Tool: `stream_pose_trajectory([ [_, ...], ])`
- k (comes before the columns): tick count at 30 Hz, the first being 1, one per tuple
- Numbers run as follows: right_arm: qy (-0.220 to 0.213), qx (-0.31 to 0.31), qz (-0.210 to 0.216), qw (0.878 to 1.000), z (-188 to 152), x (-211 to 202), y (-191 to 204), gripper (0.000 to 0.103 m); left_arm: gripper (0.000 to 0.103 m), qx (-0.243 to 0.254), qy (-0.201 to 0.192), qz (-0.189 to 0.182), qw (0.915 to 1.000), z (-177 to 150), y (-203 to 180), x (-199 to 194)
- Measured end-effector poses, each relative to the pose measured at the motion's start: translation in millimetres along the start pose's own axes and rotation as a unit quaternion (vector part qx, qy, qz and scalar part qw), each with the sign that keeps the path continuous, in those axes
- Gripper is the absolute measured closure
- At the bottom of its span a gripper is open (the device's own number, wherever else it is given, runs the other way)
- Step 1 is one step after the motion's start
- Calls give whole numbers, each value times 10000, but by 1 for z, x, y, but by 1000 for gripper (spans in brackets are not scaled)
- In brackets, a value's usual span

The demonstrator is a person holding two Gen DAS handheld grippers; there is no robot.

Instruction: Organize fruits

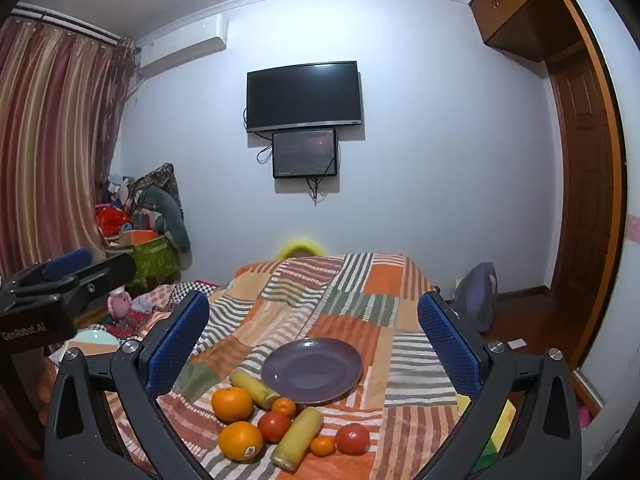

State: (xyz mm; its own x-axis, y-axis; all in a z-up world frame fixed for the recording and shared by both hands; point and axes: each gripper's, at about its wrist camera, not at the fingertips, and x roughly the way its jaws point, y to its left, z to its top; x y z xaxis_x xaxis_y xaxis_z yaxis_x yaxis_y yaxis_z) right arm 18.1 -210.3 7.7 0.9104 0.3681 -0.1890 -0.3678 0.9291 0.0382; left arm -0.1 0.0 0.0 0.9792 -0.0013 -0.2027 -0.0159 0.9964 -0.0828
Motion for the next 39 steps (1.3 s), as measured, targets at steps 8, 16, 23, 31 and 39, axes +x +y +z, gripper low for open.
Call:
stream_pose_trajectory([
  [8,-75,59,-14,10000,6,-3,-1,0,0,129,4,27,9999,0,-2,-1],
  [16,-71,31,-51,10000,2,-3,1,0,0,170,-60,35,9998,1,-6,-2],
  [23,-27,43,-43,10000,3,-2,-1,0,0,188,-56,20,9998,2,-6,-4],
  [31,-30,7,-67,10000,2,-2,0,0,0,193,-61,21,9998,1,-6,-4],
  [39,-36,12,-62,10000,2,-2,0,0,0,197,-58,22,9998,0,-6,-4],
])
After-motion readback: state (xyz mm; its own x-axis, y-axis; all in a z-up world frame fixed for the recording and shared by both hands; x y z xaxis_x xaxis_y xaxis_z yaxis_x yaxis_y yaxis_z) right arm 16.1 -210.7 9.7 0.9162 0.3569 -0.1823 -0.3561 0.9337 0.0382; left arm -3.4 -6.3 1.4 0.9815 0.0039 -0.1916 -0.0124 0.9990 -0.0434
